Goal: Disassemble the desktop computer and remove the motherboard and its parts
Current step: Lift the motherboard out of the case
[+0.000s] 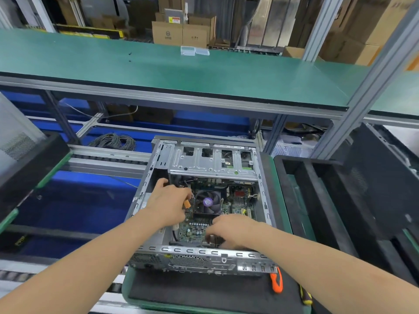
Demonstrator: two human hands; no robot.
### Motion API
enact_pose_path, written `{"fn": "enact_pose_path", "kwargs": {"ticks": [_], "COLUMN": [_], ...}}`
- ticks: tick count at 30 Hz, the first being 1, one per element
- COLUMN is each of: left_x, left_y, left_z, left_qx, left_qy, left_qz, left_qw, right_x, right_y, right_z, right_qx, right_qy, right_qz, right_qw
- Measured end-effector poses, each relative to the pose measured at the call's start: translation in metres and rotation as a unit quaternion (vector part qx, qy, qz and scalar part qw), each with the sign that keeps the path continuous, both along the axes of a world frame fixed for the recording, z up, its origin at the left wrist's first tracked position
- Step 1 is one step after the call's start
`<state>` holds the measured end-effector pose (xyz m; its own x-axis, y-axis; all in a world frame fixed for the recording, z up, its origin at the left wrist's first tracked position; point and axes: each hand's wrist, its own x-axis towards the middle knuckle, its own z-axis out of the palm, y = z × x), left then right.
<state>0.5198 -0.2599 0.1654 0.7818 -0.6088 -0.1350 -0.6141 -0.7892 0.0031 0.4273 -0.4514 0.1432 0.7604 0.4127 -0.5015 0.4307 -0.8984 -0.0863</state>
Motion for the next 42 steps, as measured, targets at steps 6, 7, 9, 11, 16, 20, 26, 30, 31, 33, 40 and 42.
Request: {"fn": "enact_pose_path", "kwargs": {"ticks": [6, 7, 9, 11, 16, 20, 26, 30, 31, 33, 40, 42], "left_x": [-0.004, -0.004, -0.004, -0.005, -0.009, -0.009, -0.004, 0.006, 0.008, 0.010, 0.010, 0.010], "left_y": [0.002, 0.003, 0.005, 0.006, 0.008, 0.011, 0.016, 0.015, 0.014, 0.010, 0.006, 0.006], "left_z": [-0.009, -0.010, -0.013, -0.014, -0.011, -0.011, -0.011, -0.007, -0.006, -0.006, -0.007, -0.004], "left_qx": [-0.099, -0.114, -0.135, -0.147, -0.198, -0.223, -0.186, -0.127, -0.124, -0.126, -0.108, -0.094], "left_qy": [0.012, 0.004, -0.009, -0.015, -0.023, -0.006, -0.017, -0.040, -0.037, -0.026, 0.021, 0.026], "left_qz": [0.062, 0.073, 0.093, 0.099, 0.088, 0.078, 0.066, 0.077, 0.090, 0.112, 0.142, 0.133], "left_qw": [0.993, 0.991, 0.986, 0.984, 0.976, 0.972, 0.980, 0.988, 0.988, 0.985, 0.984, 0.986], "right_x": [0.002, 0.005, 0.012, 0.022, 0.046, 0.056, 0.049, 0.048, 0.049, 0.048, 0.060, 0.069], "right_y": [0.012, 0.013, 0.015, 0.020, 0.031, 0.037, 0.040, 0.036, 0.033, 0.029, 0.021, 0.015], "right_z": [-0.002, 0.002, 0.008, 0.013, 0.013, -0.001, -0.027, -0.040, -0.041, -0.041, -0.026, -0.004], "right_qx": [-0.034, -0.018, 0.038, 0.042, -0.104, -0.236, -0.329, -0.355, -0.362, -0.362, -0.329, -0.297], "right_qy": [-0.119, -0.146, -0.224, -0.277, -0.257, -0.243, -0.219, -0.245, -0.253, -0.263, -0.261, -0.256], "right_qz": [0.134, 0.144, 0.123, 0.084, 0.140, 0.221, 0.284, 0.294, 0.297, 0.298, 0.333, 0.328], "right_qw": [0.983, 0.979, 0.966, 0.956, 0.951, 0.915, 0.873, 0.853, 0.846, 0.843, 0.844, 0.859]}}
